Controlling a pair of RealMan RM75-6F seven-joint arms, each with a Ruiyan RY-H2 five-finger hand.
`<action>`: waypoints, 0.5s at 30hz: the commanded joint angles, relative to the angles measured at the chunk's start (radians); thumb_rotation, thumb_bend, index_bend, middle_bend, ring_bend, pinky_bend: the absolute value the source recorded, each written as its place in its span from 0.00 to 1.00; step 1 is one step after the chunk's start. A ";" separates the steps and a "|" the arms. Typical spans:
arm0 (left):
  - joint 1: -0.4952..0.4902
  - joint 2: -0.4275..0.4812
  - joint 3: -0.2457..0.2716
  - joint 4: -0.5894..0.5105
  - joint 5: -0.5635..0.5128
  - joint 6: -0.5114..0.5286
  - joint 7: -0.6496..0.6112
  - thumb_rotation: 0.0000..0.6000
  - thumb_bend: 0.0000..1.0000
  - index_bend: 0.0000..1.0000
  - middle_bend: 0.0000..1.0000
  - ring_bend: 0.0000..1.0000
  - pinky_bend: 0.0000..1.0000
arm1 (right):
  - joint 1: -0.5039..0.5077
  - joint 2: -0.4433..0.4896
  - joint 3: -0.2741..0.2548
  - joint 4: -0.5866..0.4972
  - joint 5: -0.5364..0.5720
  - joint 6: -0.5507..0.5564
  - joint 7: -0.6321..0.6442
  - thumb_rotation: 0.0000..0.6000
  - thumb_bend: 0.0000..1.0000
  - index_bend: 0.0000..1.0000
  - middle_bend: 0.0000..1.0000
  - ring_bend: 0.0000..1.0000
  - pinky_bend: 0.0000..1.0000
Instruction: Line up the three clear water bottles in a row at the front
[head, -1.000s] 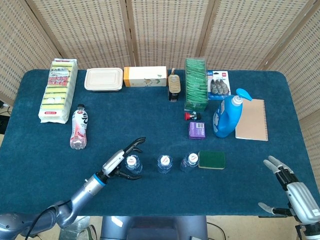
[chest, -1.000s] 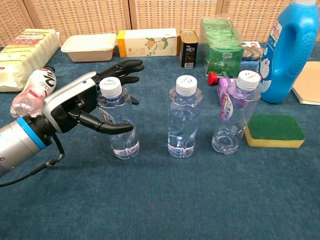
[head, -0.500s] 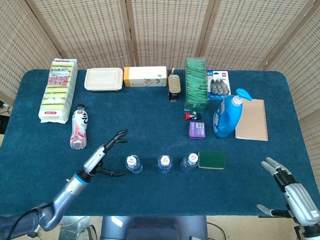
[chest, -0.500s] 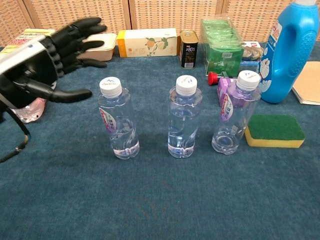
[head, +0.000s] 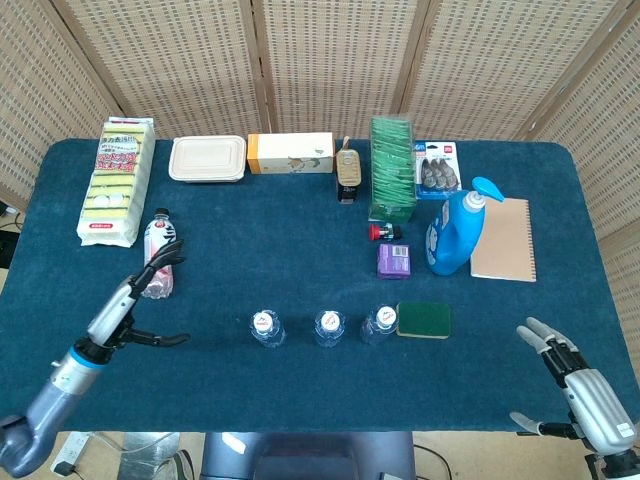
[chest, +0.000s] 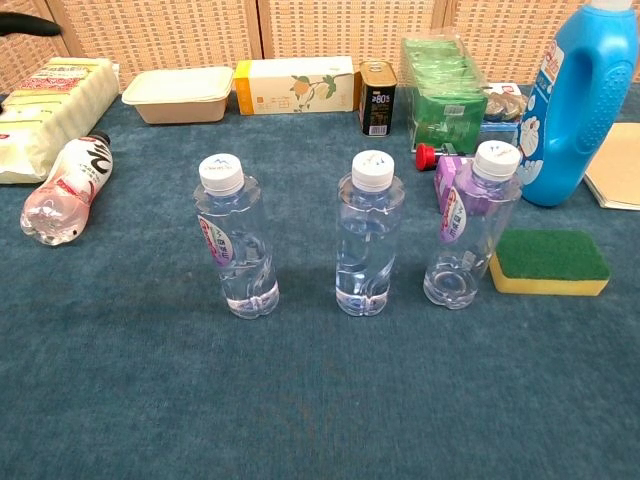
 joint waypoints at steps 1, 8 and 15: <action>0.048 0.083 0.024 -0.019 -0.005 0.021 0.043 1.00 0.11 0.00 0.00 0.00 0.12 | -0.001 0.000 0.000 -0.001 0.001 0.001 -0.001 1.00 0.00 0.07 0.00 0.00 0.00; 0.137 0.172 0.059 -0.037 -0.058 0.013 0.151 1.00 0.10 0.00 0.00 0.00 0.10 | -0.012 -0.007 0.010 -0.007 0.028 0.011 -0.041 1.00 0.00 0.07 0.00 0.00 0.00; 0.210 0.252 0.074 -0.108 -0.083 0.027 0.301 1.00 0.10 0.00 0.00 0.00 0.09 | -0.026 -0.047 0.050 -0.034 0.117 -0.002 -0.185 1.00 0.00 0.07 0.00 0.00 0.00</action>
